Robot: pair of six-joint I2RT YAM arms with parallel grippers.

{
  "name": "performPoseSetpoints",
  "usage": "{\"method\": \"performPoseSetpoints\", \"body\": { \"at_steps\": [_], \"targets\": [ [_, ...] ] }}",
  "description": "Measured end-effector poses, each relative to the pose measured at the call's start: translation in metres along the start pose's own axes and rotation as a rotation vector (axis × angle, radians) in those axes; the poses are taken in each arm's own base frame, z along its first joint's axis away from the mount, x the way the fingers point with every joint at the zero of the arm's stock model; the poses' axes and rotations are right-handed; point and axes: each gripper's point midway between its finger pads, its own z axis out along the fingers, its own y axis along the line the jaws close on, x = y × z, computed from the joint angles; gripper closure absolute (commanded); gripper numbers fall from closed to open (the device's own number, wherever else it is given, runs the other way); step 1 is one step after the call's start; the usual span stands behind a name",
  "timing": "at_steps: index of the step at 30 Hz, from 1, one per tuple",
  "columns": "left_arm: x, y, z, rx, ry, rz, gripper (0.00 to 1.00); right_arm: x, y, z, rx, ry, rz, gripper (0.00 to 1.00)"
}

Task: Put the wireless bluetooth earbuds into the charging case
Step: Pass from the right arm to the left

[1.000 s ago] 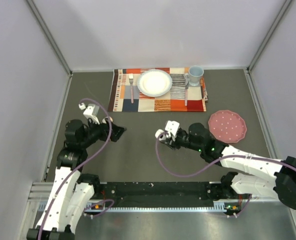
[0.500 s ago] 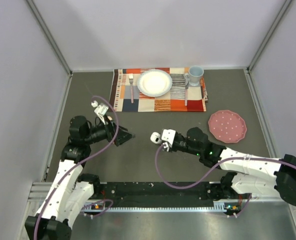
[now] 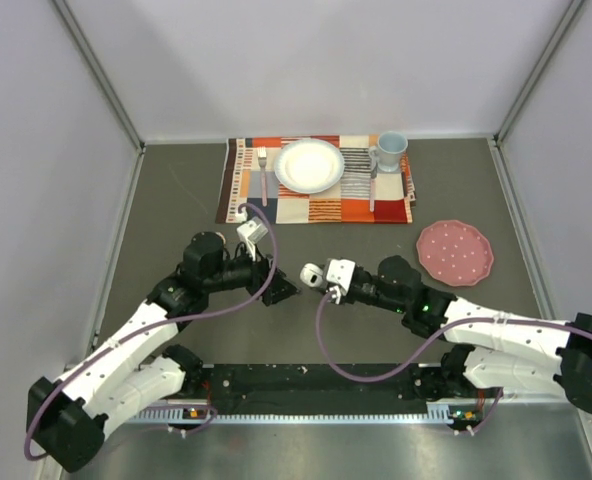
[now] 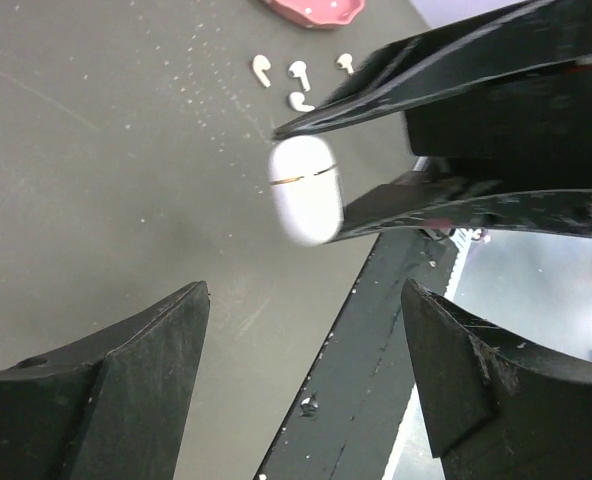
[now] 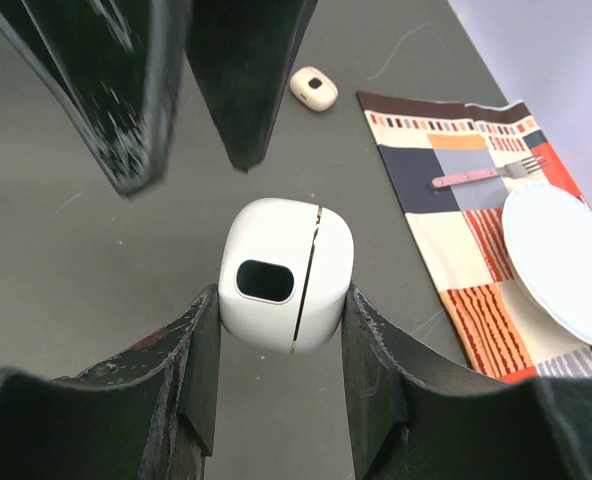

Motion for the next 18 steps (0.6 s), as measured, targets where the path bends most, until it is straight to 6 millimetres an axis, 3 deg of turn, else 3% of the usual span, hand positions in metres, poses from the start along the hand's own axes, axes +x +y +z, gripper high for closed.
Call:
{"method": "performPoseSetpoints", "body": {
  "at_steps": [8,14,18],
  "targets": [
    [0.004,0.014,0.019,-0.057,0.031,-0.021,0.14,-0.016,-0.004,-0.007,0.023,-0.055,0.013,0.94],
    [-0.009,0.004,0.027,-0.024,0.008,0.0,0.17,-0.007,0.002,-0.009,0.01,-0.04,0.032,0.94],
    [-0.007,-0.005,0.031,0.009,0.017,0.012,0.22,-0.005,0.004,-0.009,0.009,-0.045,0.032,0.94]
  ]
}}
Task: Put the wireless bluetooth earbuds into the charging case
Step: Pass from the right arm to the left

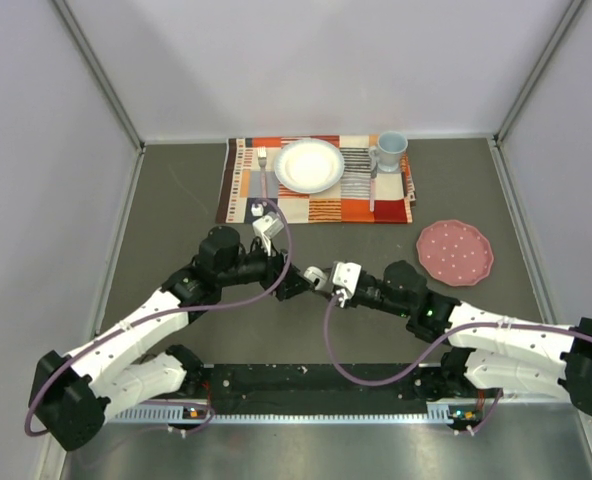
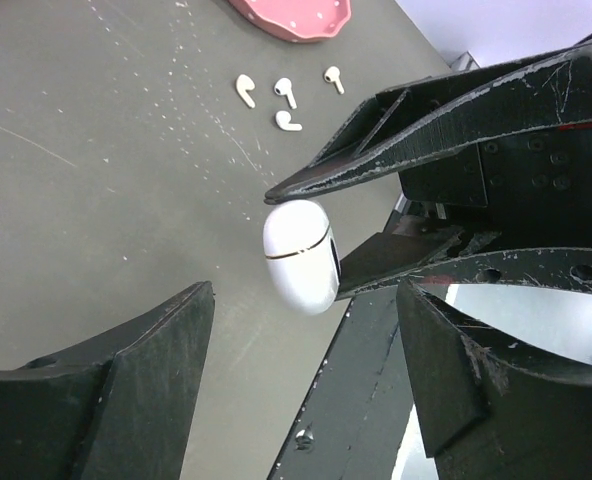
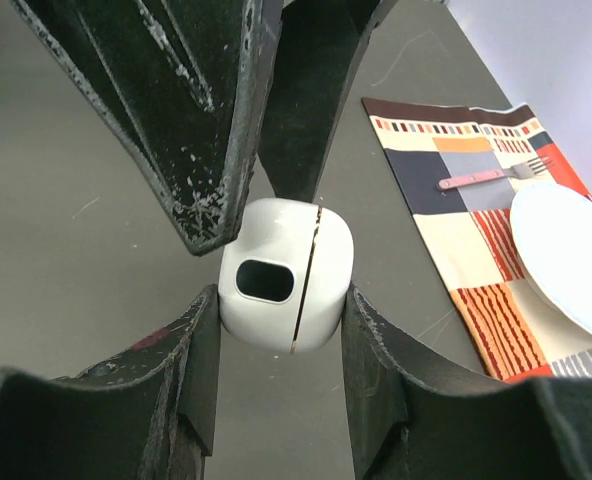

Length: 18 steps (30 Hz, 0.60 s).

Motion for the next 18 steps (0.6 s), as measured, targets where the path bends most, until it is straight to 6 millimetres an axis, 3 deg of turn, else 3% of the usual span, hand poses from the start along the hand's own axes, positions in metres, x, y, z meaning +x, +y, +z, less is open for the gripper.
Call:
{"method": "performPoseSetpoints", "body": {
  "at_steps": [10,11,12,18],
  "targets": [
    [0.016,-0.007,0.011,0.023,0.06,0.0,0.34,-0.004,-0.001,-0.001,0.009,-0.027,0.005,0.94],
    [0.015,-0.008,0.012,0.022,0.06,0.003,0.43,-0.005,-0.001,-0.001,0.01,-0.032,0.005,0.94],
    [0.015,-0.008,0.012,0.023,0.06,0.005,0.46,-0.005,-0.001,-0.001,0.011,-0.035,0.004,0.94],
    [0.011,-0.009,0.016,0.019,0.051,0.02,0.46,0.0,0.003,-0.003,0.004,-0.035,0.011,0.94]
  ]
}}
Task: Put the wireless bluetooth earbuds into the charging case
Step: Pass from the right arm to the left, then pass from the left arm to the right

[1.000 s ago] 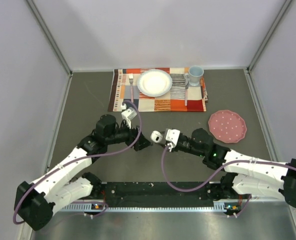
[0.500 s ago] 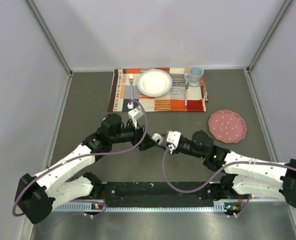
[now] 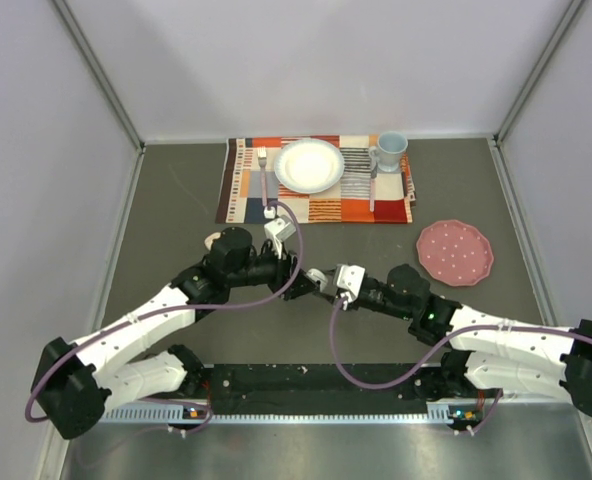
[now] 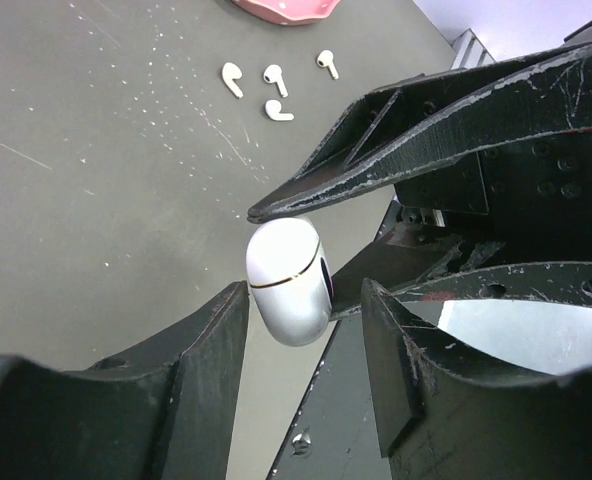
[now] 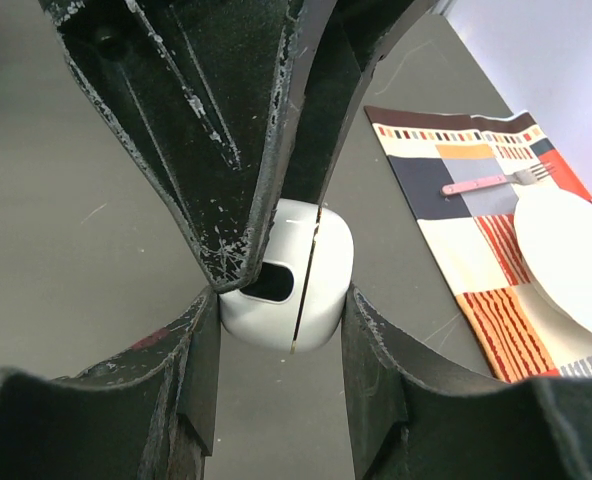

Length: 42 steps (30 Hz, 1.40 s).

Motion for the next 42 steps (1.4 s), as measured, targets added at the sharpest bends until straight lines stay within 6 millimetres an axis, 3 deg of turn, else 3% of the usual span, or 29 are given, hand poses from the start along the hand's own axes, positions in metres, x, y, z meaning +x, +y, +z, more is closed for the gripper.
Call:
{"method": "performPoseSetpoints", "body": {
  "at_steps": [7,14,20,22,24,26,28,29,34,37,40,42],
  "targets": [
    [0.001,0.002,0.004,-0.011,0.005,0.0,0.49,0.001,0.001,-0.001,0.002,-0.01,-0.002,0.94],
    [0.004,0.002,0.007,-0.012,0.015,0.0,0.59,0.001,0.0,-0.001,0.008,-0.015,-0.004,0.94],
    [0.003,0.003,0.009,-0.018,0.017,-0.007,0.78,0.003,-0.002,-0.002,0.024,-0.016,-0.008,0.93],
    [0.002,0.004,0.01,-0.019,0.017,-0.009,0.87,0.003,-0.002,-0.002,0.029,-0.015,-0.008,0.86],
    [0.002,0.004,0.01,-0.02,0.018,-0.009,1.0,0.003,-0.003,-0.002,0.032,-0.014,-0.008,0.7],
    [0.001,0.004,0.011,-0.022,0.016,-0.007,1.0,0.004,-0.004,-0.002,0.039,-0.012,-0.007,0.53],
    [0.001,0.004,0.011,-0.024,0.014,-0.004,1.0,0.004,-0.005,-0.002,0.045,-0.012,0.0,0.46],
    [-0.001,0.004,0.011,-0.027,0.01,0.002,1.0,0.003,-0.006,-0.002,0.051,-0.012,0.005,0.37],
    [-0.006,0.011,0.009,-0.072,-0.023,0.059,1.0,0.0,-0.017,-0.005,0.131,-0.009,0.12,0.25],
    [-0.016,0.017,-0.003,-0.126,-0.105,0.134,1.0,-0.016,-0.024,-0.006,0.166,-0.026,0.237,0.15],
    [-0.035,0.021,-0.015,-0.185,-0.208,0.2,1.0,-0.051,-0.036,-0.009,0.204,-0.074,0.408,0.01],
    [-0.047,0.022,-0.023,-0.209,-0.275,0.236,1.0,-0.074,-0.045,-0.011,0.23,-0.11,0.527,0.01]
  ]
}}
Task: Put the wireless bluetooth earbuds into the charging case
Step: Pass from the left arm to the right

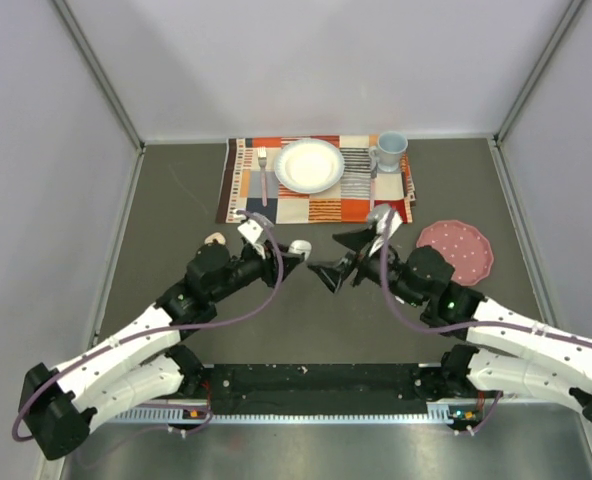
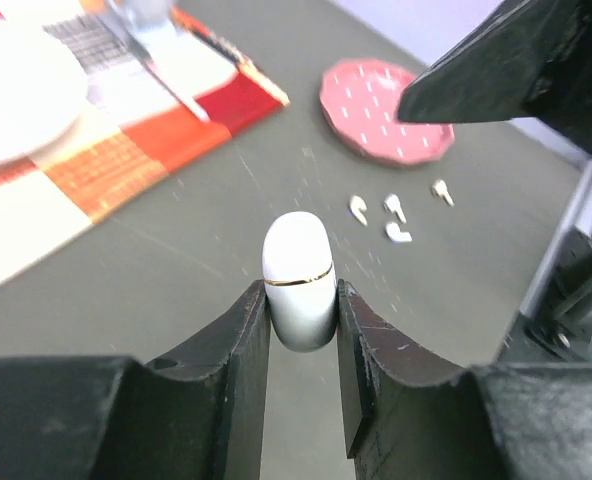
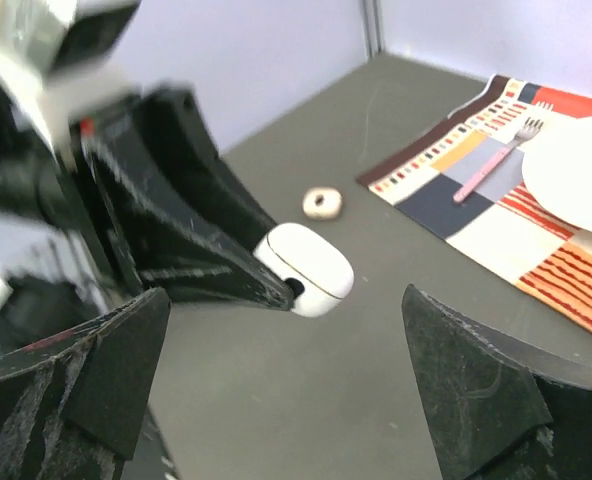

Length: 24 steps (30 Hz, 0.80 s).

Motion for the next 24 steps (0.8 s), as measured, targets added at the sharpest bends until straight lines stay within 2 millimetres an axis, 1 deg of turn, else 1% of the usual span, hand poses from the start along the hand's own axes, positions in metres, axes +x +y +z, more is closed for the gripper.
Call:
{"method": "performPoseSetpoints", "body": {
  "at_steps": [1,4,7,8,9,12,14,16,17,18,19,20,21,22,24],
  "targets": [
    [-0.008,0.003,-0.002,-0.015,-0.049,0.024,1.0,-0.015,0.001,-0.001,0.021,-0.023,0.068,0.01],
    [-0.03,0.01,-0.007,-0.053,-0.183,0.095,1.0,-0.058,0.0,-0.005,0.063,-0.121,0.199,0.01],
    [-0.053,0.015,-0.006,-0.084,-0.28,0.153,1.0,-0.095,-0.011,-0.003,0.135,-0.158,0.313,0.01],
    [-0.06,0.016,-0.005,-0.09,-0.302,0.168,1.0,-0.108,-0.021,0.002,0.174,-0.148,0.351,0.01],
    [-0.07,0.016,-0.004,-0.095,-0.329,0.182,1.0,-0.129,-0.032,0.007,0.208,-0.165,0.386,0.01],
    [-0.092,0.016,0.0,-0.111,-0.408,0.198,1.0,-0.173,-0.063,0.021,0.272,-0.206,0.5,0.01],
    [-0.104,0.016,-0.002,-0.118,-0.467,0.189,1.0,-0.182,-0.078,0.023,0.294,-0.224,0.605,0.01],
    [-0.114,0.014,-0.007,-0.109,-0.536,0.174,1.0,-0.173,-0.087,0.02,0.321,-0.219,0.719,0.01],
    [-0.115,0.012,-0.01,-0.097,-0.573,0.163,1.0,-0.161,-0.087,0.017,0.323,-0.221,0.781,0.01],
    [-0.113,0.011,-0.014,-0.083,-0.603,0.152,1.0,-0.147,-0.087,0.013,0.324,-0.215,0.819,0.01],
    [-0.108,0.01,-0.016,-0.073,-0.619,0.144,1.0,-0.13,-0.083,0.008,0.292,-0.23,0.854,0.01],
    [-0.1,0.009,-0.019,-0.059,-0.628,0.139,1.0,-0.105,-0.081,0.001,0.279,-0.22,0.901,0.01],
    [-0.088,0.01,-0.02,-0.051,-0.621,0.132,1.0,-0.085,-0.079,-0.003,0.275,-0.203,0.936,0.01],
    [-0.077,0.011,-0.021,-0.043,-0.61,0.127,1.0,-0.055,-0.08,-0.007,0.298,-0.156,0.982,0.01],
    [-0.06,0.011,-0.024,-0.025,-0.596,0.125,1.0,-0.021,-0.082,-0.006,0.34,-0.071,1.022,0.01]
  ]
}}
